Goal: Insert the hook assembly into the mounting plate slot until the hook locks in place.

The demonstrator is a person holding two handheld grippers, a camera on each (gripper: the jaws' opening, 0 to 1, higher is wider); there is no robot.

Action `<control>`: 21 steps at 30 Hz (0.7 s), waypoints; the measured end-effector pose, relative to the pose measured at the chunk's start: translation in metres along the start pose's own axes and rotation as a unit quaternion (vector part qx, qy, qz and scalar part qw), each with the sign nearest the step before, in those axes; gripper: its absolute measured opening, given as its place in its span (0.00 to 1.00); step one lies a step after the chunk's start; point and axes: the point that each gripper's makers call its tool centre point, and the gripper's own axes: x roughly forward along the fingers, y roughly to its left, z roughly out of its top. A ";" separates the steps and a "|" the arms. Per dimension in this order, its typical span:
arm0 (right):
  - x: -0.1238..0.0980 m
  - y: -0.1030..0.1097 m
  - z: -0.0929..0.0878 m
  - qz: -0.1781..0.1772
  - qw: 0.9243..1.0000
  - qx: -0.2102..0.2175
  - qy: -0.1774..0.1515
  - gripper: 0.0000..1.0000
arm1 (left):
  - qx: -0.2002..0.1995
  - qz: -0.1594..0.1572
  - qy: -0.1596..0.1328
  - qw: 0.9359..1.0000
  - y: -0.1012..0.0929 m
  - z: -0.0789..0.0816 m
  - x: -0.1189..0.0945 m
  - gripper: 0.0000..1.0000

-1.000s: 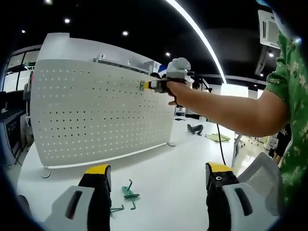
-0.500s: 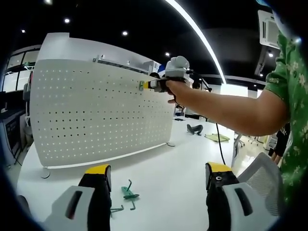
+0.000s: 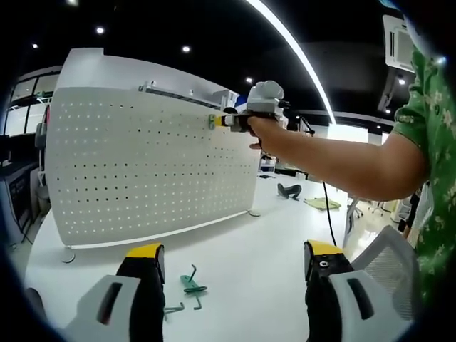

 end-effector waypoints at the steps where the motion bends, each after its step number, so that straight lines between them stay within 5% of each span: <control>1: -0.001 -0.001 0.000 0.000 1.000 -0.001 0.001 0.00 | 0.001 -0.001 -0.002 1.000 -0.001 0.001 0.000 0.82; 21: -0.002 0.003 -0.013 0.005 1.000 0.017 0.014 0.00 | 0.000 -0.001 -0.001 1.000 0.000 0.001 0.000 0.82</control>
